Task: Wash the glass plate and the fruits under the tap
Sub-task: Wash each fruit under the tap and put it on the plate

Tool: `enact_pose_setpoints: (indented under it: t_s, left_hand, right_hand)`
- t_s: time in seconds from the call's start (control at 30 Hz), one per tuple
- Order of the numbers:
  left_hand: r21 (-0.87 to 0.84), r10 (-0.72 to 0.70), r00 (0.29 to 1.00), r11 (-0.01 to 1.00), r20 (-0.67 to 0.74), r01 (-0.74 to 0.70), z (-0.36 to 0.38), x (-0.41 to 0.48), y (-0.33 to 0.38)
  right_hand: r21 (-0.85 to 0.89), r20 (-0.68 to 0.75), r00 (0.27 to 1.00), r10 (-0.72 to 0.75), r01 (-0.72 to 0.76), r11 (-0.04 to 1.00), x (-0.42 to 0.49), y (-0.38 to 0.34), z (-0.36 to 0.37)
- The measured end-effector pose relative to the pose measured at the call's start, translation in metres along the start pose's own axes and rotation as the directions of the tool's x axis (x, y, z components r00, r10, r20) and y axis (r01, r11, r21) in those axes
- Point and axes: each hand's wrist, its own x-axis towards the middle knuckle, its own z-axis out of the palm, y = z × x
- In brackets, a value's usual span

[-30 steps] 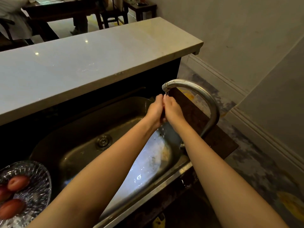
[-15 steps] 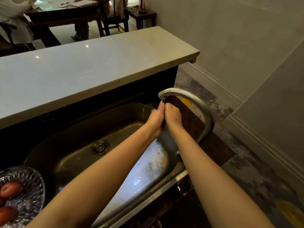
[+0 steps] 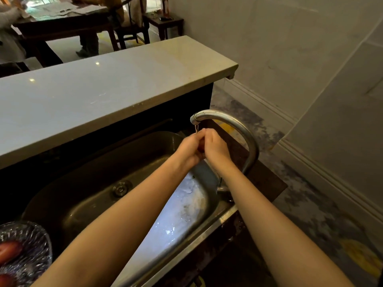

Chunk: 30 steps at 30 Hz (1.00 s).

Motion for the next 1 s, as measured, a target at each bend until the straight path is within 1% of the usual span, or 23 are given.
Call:
enact_pose_setpoints:
  t_s: [0.03, 0.1, 0.17, 0.2, 0.23, 0.27, 0.3, 0.33, 0.37, 0.4, 0.47, 0.57, 0.67, 0.73, 0.83, 0.9, 0.93, 0.97, 1.0]
  left_hand:
    - [0.005, -0.019, 1.000, 1.000, 0.004, 0.019, 0.000, 0.002, 0.000]
    - [0.059, -0.064, 0.997, 0.996, 0.039, 0.062, 0.003, 0.001, -0.005]
    - [0.110, -0.075, 0.997, 0.991, 0.027, 0.071, 0.008, 0.000, -0.011]
    - [0.104, -0.075, 0.997, 0.992, 0.005, 0.074, 0.008, 0.000, -0.010]
    - [0.086, -0.078, 0.997, 0.993, -0.013, 0.079, 0.007, 0.001, -0.008]
    - [0.065, -0.077, 0.997, 0.995, -0.029, 0.079, 0.005, 0.002, -0.006]
    - [0.047, -0.074, 0.996, 0.996, -0.050, 0.077, 0.002, 0.004, -0.003]
    - [0.040, -0.071, 0.995, 0.996, -0.075, 0.074, 0.000, 0.006, 0.000]
    - [0.030, -0.072, 0.993, 0.997, -0.091, 0.075, -0.002, 0.006, 0.003]
    - [0.017, -0.080, 0.992, 0.996, -0.095, 0.082, -0.003, 0.005, 0.006]
    - [0.002, -0.103, 0.993, 0.995, -0.066, 0.103, -0.005, 0.001, 0.008]
    - [0.062, -0.096, 0.995, 0.993, -0.011, 0.096, -0.008, -0.003, 0.009]
    - [0.008, -0.113, 0.994, 0.994, 0.007, 0.113, -0.007, -0.005, 0.008]
    - [-0.018, -0.114, 0.993, 0.993, 0.007, 0.114, -0.005, -0.008, 0.011]
    - [0.097, -0.024, 1.000, 0.995, -0.006, 0.024, -0.006, -0.008, 0.014]
    - [0.223, 0.024, 1.000, 0.975, 0.004, -0.025, -0.009, -0.012, 0.018]
    - [0.318, 0.044, 0.999, 0.947, 0.002, -0.042, -0.011, -0.014, 0.020]
    - [0.440, 0.070, 0.997, 0.896, -0.017, -0.055, -0.014, -0.017, 0.022]
    - [0.575, 0.112, 0.992, 0.816, -0.050, -0.063, -0.019, -0.018, 0.023]
  right_hand:
    - [-0.058, 0.014, 0.999, -0.050, 0.051, 0.997, -0.008, 0.006, -0.001]
    - [-0.103, -0.004, 0.997, -0.075, 0.074, 0.992, -0.022, 0.018, -0.004]
    - [-0.119, -0.120, 0.989, -0.086, 0.072, 0.990, -0.032, 0.026, -0.007]
    - [-0.130, -0.173, 0.979, -0.105, 0.083, 0.988, -0.037, 0.028, -0.008]
    - [-0.157, -0.207, 0.970, -0.128, 0.096, 0.983, -0.041, 0.031, -0.009]
    - [-0.232, -0.204, 0.968, -0.143, 0.094, 0.968, -0.043, 0.034, -0.008]
    - [-0.362, -0.160, 0.978, -0.136, 0.070, 0.929, -0.044, 0.038, -0.006]
    - [-0.498, -0.099, 0.991, -0.092, 0.031, 0.866, -0.045, 0.042, -0.003]
    - [-0.602, -0.047, 0.999, -0.023, -0.010, 0.798, -0.046, 0.046, 0.000]
    - [-0.660, -0.016, 0.999, 0.051, -0.049, 0.750, -0.048, 0.049, 0.002]
    - [-0.705, 0.000, 0.991, 0.137, -0.097, 0.702, -0.050, 0.055, 0.005]
    - [-0.724, 0.038, 0.988, 0.148, -0.075, 0.686, -0.048, 0.061, 0.007]
    - [-0.785, 0.066, 0.982, 0.177, -0.059, 0.617, -0.045, 0.057, 0.003]
    - [-0.803, 0.082, 0.987, 0.139, -0.018, 0.596, -0.046, 0.056, 0.002]
    - [-0.800, 0.119, 0.990, 0.074, 0.052, 0.598, -0.051, 0.054, 0.000]
    - [-0.811, 0.158, 0.986, 0.053, 0.099, 0.576, -0.051, 0.050, -0.004]
    - [-0.819, 0.179, 0.982, 0.056, 0.117, 0.562, -0.050, 0.046, -0.006]
    - [-0.826, 0.194, 0.979, 0.064, 0.128, 0.550, -0.049, 0.041, -0.008]
    - [-0.831, 0.203, 0.977, 0.071, 0.133, 0.540, -0.049, 0.035, -0.008]
